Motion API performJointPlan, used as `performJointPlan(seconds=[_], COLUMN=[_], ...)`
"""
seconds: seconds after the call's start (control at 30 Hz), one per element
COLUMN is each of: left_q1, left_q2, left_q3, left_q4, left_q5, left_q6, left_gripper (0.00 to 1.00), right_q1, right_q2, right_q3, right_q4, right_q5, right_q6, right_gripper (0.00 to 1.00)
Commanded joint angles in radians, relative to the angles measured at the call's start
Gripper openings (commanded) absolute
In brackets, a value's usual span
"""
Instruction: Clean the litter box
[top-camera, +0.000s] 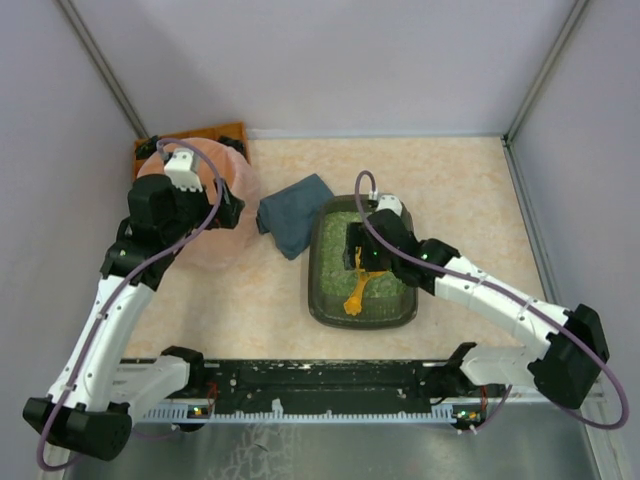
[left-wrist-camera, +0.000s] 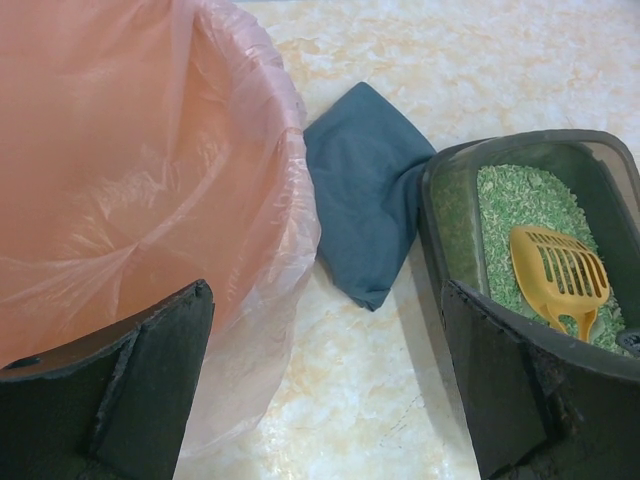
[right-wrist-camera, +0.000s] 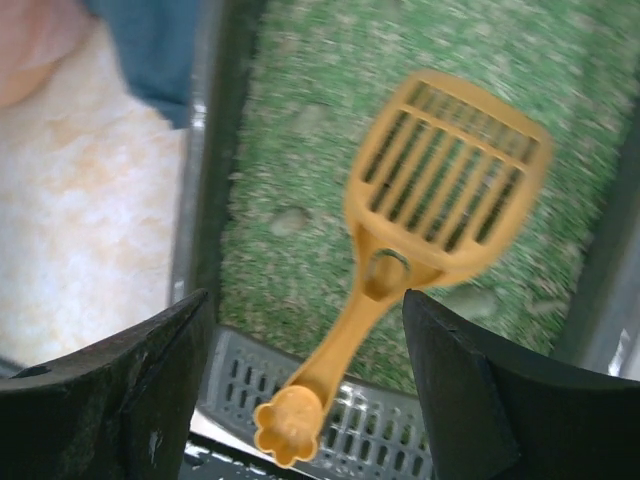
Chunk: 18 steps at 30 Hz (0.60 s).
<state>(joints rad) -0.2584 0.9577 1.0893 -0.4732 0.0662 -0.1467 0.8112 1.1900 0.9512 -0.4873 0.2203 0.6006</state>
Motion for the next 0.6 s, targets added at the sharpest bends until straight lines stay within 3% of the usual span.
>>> performJointPlan(seconds=[0.0, 0.27, 0.57], left_q1=[-0.002, -0.002, -0.002], left_q2=[0.009, 0.011, 0.006], left_q3=[-0.007, -0.028, -0.033], left_q4=[0.054, 0.060, 0.054], left_q5=[0.057, 0.087, 0.090], left_q6=[-0.018, -0.034, -0.030], left_gripper=[1.00, 1.00, 1.00], right_q1=[0.024, 0.116, 0.141], right_q2=[-0.008, 0.101, 0.260], right_q3=[0.041, 0.053, 0.105], right_q4=[-0.188, -0.258, -0.259], right_q5=[0.217, 0.305, 0.309], right_q6=[0.160, 0.306, 0.337], right_gripper=[0.75, 0.71, 0.67])
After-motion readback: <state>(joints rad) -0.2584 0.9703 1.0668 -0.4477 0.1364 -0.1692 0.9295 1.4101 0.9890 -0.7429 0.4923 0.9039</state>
